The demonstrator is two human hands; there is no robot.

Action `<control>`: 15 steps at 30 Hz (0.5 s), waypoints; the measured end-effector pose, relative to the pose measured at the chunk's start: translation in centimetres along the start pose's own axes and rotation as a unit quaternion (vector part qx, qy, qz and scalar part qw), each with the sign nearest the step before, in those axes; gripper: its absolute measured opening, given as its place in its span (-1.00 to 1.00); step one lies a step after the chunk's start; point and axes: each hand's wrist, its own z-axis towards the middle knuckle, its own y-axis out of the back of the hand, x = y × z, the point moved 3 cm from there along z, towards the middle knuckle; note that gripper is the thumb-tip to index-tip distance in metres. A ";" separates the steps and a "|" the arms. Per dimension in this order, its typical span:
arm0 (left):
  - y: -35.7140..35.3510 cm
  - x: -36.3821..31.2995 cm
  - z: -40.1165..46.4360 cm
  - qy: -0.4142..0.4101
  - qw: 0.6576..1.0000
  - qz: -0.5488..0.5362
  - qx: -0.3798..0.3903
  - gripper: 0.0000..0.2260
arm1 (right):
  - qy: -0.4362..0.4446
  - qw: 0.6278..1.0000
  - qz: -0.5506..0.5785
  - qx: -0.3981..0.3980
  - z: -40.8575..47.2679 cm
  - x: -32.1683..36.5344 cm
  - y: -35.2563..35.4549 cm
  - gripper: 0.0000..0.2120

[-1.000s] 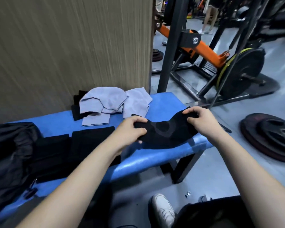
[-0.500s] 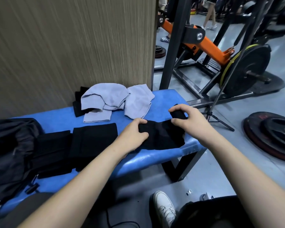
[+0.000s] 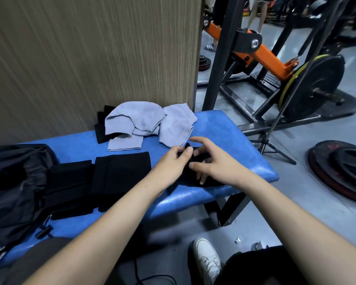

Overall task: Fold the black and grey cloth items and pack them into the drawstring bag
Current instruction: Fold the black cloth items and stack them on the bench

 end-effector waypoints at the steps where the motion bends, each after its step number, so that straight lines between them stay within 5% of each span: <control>1: -0.1 0.1 -0.1 0.001 1.000 0.004 0.004 -0.61 | -0.011 0.999 0.036 0.011 -0.1 0.0 -0.1 -0.39; 9: -0.8 1.4 0.3 0.012 0.999 0.046 -0.019 -0.63 | -0.045 0.980 0.186 0.046 -0.4 -0.3 0.6 -0.56; 15: -1.2 2.7 1.5 0.009 1.000 -0.022 -0.020 -0.66 | -0.032 0.989 -0.040 -0.138 0.5 -1.9 3.5 -0.70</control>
